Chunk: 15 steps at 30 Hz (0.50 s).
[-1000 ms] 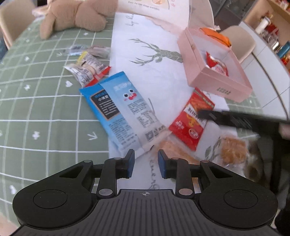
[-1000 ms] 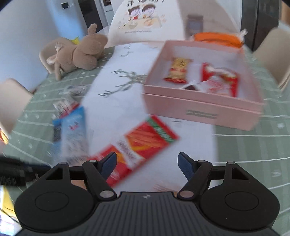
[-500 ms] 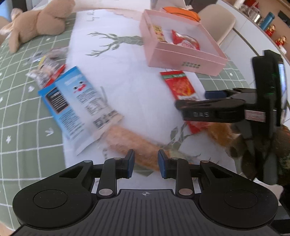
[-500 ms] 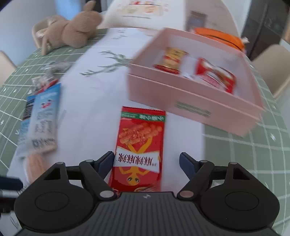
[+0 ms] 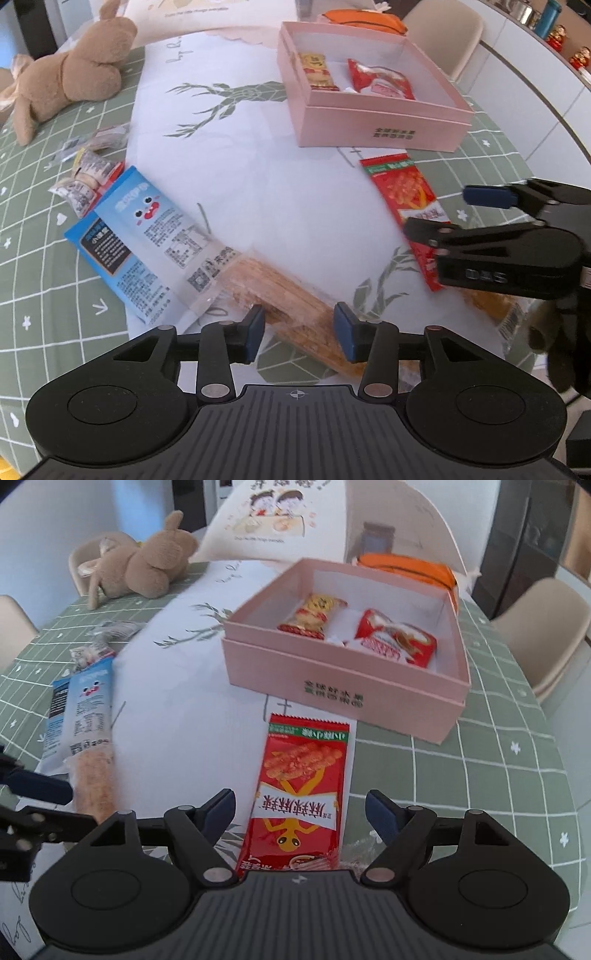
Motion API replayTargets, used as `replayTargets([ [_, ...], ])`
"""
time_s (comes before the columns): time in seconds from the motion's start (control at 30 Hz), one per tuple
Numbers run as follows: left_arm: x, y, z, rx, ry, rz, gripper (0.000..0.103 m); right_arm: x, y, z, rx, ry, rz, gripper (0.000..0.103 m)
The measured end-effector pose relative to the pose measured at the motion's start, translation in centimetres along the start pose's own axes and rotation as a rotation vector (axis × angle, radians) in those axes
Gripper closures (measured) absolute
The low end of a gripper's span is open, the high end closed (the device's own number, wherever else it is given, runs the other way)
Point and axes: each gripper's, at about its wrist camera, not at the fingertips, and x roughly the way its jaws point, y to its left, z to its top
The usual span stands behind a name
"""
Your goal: Organize snacks
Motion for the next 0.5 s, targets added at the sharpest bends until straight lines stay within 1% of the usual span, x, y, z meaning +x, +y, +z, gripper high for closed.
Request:
replayTargets([
  [0.1,0.3,1.0,0.1,-0.013,0.003,0.002,0.044,-0.9,-0.3,0.0,0.002,-0.008,0.014,0.025],
  [0.17,0.3,2.0,0.2,-0.024,-0.008,0.014,0.040,-1.5,-0.5,-0.2,0.000,-0.016,0.004,0.025],
  [0.23,0.4,3.4,0.3,-0.045,-0.017,0.026,0.033,-2.2,-1.1,-0.6,0.007,-0.019,-0.011,0.025],
  [0.3,0.4,4.9,0.4,-0.079,-0.021,0.035,0.031,-2.7,-1.8,-1.1,0.025,-0.018,-0.027,0.025],
  [0.37,0.1,6.1,0.4,-0.124,-0.008,0.012,0.038,-3.3,-2.5,-1.6,0.048,-0.013,-0.040,0.025],
  [0.43,-0.5,6.7,0.1,-0.175,0.025,-0.076,0.050,-4.1,-3.2,-2.2,0.071,0.001,-0.047,0.025],
  [0.5,-0.8,6.7,-0.3,-0.206,0.061,-0.162,0.052,-5.3,-3.8,-3.0,0.074,0.008,-0.025,0.025],
])
